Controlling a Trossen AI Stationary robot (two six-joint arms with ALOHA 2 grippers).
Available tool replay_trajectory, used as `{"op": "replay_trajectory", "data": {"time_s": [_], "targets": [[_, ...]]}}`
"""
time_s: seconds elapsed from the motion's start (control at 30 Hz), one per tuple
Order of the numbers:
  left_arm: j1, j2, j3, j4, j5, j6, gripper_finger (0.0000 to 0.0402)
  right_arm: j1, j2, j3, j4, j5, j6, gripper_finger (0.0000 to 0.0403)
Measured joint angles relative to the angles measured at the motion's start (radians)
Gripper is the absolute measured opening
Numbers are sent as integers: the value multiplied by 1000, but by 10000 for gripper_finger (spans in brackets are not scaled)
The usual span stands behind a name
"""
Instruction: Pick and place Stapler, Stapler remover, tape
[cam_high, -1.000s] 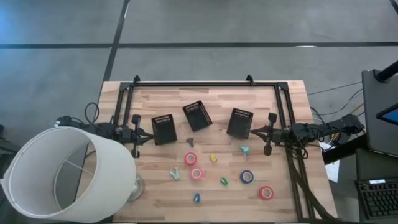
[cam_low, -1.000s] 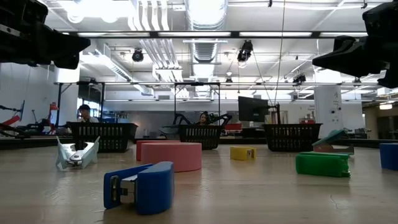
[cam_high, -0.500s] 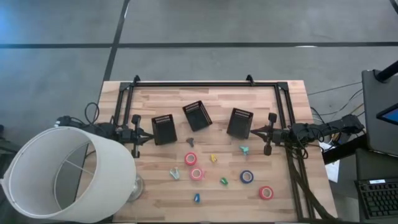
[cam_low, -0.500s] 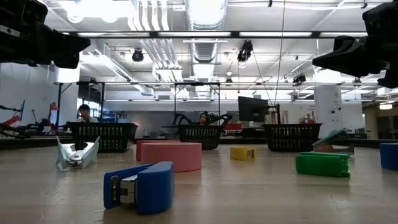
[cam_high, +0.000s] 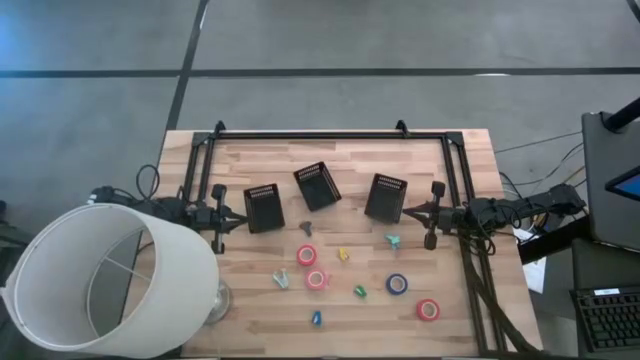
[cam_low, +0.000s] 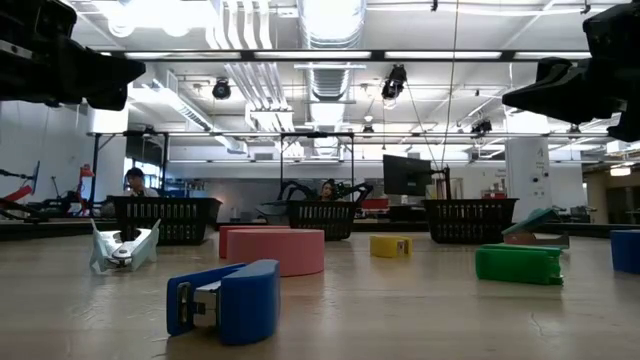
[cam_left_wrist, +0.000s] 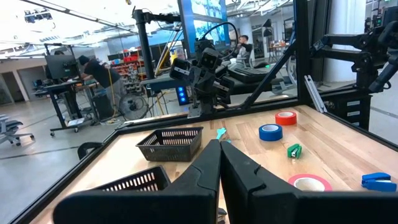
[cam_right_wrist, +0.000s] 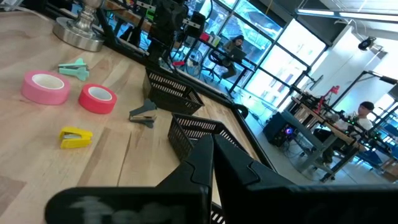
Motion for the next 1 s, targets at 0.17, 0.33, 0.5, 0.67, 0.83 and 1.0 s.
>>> {"op": "replay_trajectory", "data": {"time_s": [0.17,0.33,0.5,0.67,0.83,1.0], "targets": [[0,0,0,1,0,0,14,0,0,0,0,1,-68,8],[0,0,0,1,0,0,14,0,0,0,0,0,-139,8],[0,0,0,9,-2,-2,14,0,0,0,0,0,-134,8],[0,0,0,89,5,-49,14,2,0,0,36,-63,280,8],[0,8,6,117,8,-114,14,1,0,0,43,-71,763,8],[0,28,30,126,9,-117,14,0,0,0,165,45,686,8]]}}
